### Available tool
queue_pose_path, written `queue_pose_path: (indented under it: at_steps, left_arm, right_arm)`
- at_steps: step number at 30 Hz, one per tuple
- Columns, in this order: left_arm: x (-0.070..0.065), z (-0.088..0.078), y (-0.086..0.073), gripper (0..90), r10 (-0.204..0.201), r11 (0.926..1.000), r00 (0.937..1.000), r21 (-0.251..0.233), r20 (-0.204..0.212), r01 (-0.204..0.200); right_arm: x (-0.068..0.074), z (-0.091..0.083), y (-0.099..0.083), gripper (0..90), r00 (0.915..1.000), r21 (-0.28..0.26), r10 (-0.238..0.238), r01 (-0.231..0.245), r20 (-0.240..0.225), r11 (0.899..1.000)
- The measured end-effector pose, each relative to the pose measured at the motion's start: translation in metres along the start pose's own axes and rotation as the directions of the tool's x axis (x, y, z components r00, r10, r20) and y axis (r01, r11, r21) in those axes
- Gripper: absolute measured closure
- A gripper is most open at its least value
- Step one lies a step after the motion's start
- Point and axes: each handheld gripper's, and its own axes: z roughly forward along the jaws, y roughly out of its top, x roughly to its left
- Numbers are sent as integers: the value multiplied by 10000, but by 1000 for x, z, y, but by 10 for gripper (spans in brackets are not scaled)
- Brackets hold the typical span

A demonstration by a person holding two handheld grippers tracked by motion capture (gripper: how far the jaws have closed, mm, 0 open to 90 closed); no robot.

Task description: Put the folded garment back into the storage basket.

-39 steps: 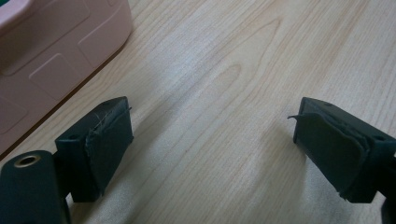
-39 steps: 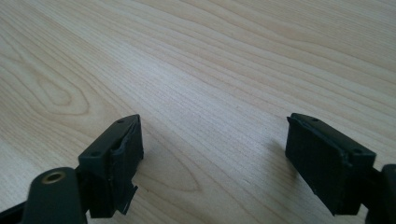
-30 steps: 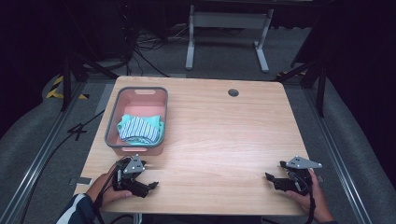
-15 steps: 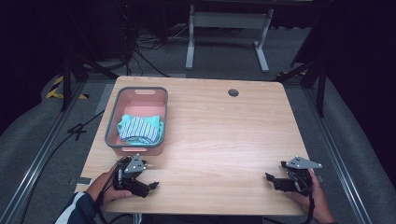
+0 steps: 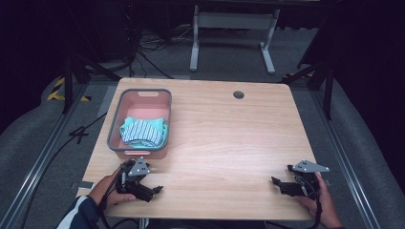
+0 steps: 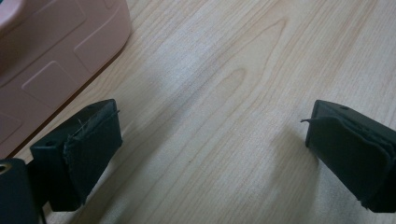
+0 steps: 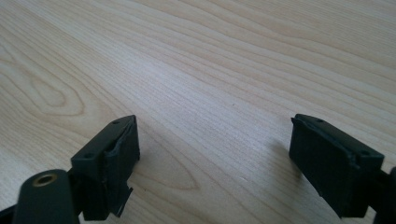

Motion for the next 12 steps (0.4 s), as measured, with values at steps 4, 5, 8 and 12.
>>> queue_pose_path:
  at_steps: [4,5,8,12]
  left_arm:
    - [1,1,1,20,16,10000,10000,76,-35,-16]
    - [1,1,1,16,-2,10000,10000,79,-24,2]
    - [1,2,2,3,19,9999,10000,123,-41,-18]
    - [1,2,2,2,38,9999,10000,124,-29,-37]
  right_arm:
    - [0,0,0,165,10000,-1,11,-11,-6,10000]
    - [0,0,0,165,10000,-1,11,-11,-5,10000]
    - [0,0,0,165,10000,-3,9,-9,-6,10000]
    - [0,0,0,165,10000,-2,20,-20,-18,10000]
